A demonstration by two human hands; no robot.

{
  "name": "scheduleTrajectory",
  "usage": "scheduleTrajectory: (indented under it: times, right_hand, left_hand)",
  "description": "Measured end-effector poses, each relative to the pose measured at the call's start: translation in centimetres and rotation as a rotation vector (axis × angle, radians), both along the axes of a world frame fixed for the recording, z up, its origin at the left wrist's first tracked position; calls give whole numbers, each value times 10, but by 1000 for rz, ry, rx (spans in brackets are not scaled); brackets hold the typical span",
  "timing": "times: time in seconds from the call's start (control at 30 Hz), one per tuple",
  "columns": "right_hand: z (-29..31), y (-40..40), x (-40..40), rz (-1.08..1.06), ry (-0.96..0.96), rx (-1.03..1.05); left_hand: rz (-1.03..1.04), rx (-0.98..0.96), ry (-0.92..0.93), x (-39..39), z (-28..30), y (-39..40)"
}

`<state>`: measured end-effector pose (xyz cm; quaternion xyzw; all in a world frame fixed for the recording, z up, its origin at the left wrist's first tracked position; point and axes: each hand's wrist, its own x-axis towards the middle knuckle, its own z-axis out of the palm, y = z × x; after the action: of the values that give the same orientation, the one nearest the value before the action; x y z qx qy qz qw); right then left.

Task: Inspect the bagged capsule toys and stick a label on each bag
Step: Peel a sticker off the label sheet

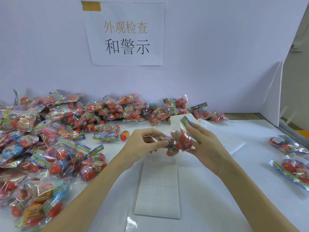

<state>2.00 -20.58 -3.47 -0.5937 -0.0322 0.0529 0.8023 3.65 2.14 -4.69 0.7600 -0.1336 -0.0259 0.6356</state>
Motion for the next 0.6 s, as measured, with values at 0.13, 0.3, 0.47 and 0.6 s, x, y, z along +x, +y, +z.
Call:
scheduleTrajectory:
  times: [0.13,0.3,0.47,0.6]
  right_hand:
    - [-7,7,-2,-124,-48,-181]
    - [-8,7,-1,-228,-73,-164]
    - [-5,9,-3,-160,-76,-121]
    - [-5,8,-3,-94,-42,-46]
  left_hand:
    - [-3,-90,-23,0,0,0]
    - [7,-337,134,6,-1,2]
    - [47,-526,238,8,-6,0]
    - [3,-442,280,8,-2,4]
